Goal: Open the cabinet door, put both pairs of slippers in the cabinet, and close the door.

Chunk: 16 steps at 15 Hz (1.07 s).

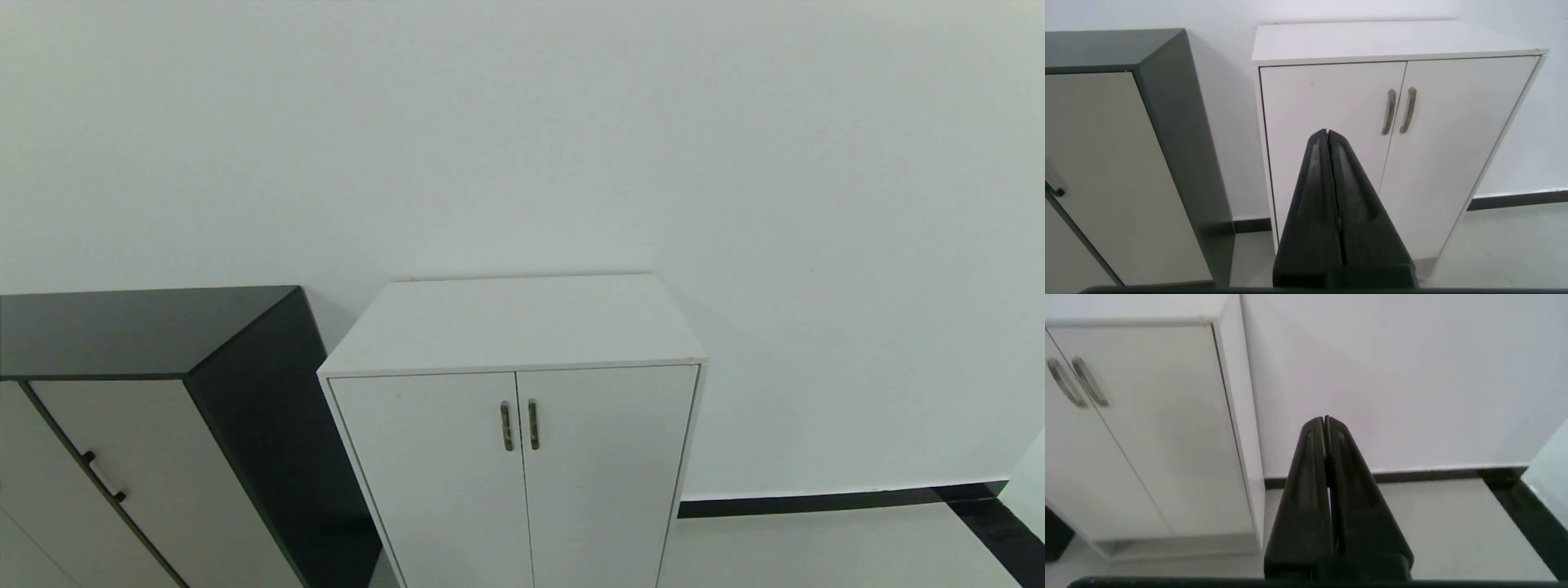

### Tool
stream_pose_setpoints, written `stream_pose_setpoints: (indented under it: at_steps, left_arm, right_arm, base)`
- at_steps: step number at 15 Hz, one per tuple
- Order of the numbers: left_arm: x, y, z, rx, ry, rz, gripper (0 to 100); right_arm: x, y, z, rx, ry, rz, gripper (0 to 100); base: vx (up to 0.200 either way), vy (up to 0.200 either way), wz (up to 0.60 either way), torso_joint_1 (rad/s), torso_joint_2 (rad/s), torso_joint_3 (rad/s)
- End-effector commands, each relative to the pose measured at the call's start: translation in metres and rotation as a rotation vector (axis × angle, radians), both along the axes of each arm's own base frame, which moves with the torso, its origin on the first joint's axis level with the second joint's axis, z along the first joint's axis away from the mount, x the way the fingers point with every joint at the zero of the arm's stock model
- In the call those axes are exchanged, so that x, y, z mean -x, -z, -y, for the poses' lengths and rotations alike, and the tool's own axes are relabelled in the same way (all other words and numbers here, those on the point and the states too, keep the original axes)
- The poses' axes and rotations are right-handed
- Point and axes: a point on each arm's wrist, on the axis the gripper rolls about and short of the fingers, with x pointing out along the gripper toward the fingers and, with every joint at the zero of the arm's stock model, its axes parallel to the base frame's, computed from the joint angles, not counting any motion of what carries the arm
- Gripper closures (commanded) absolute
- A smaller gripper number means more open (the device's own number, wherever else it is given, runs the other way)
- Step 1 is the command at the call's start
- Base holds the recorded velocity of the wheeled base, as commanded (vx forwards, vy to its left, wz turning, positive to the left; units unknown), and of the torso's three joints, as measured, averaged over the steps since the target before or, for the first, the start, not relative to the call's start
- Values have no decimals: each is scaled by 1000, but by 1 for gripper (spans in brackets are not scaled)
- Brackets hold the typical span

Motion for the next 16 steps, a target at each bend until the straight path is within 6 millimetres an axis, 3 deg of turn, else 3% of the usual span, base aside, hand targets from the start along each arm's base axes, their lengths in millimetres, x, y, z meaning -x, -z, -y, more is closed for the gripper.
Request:
stream_pose_setpoints:
  at_steps: [1,4,6,8,11,16]
  left_arm:
    - [0,0,0,1,0,0,100]
    - [0,0,0,1,0,0,100]
    - [0,0,0,1,-1,0,100]
    - [0,0,0,0,0,0,100]
    - [0,0,0,4,-1,0,100]
    - [0,0,0,1,-4,0,100]
  right_arm:
    - [3,1,0,-51,1,43,100]
    - [4,0,5,-46,217,44,100]
    - [3,1,4,25,191,57,100]
    - [1,3,-3,14,-111,61,100]
    - [-1,9,0,-3,-7,50,100]
    - [-1,9,-1,-3,-47,48,100]
  base:
    - [0,0,0,0,0,0]
    - [0,0,0,0,0,0]
    - [0,0,0,0,0,0]
    - [0,0,0,0,0,0]
    - [0,0,0,0,0,0]
    - [0,0,0,0,0,0]
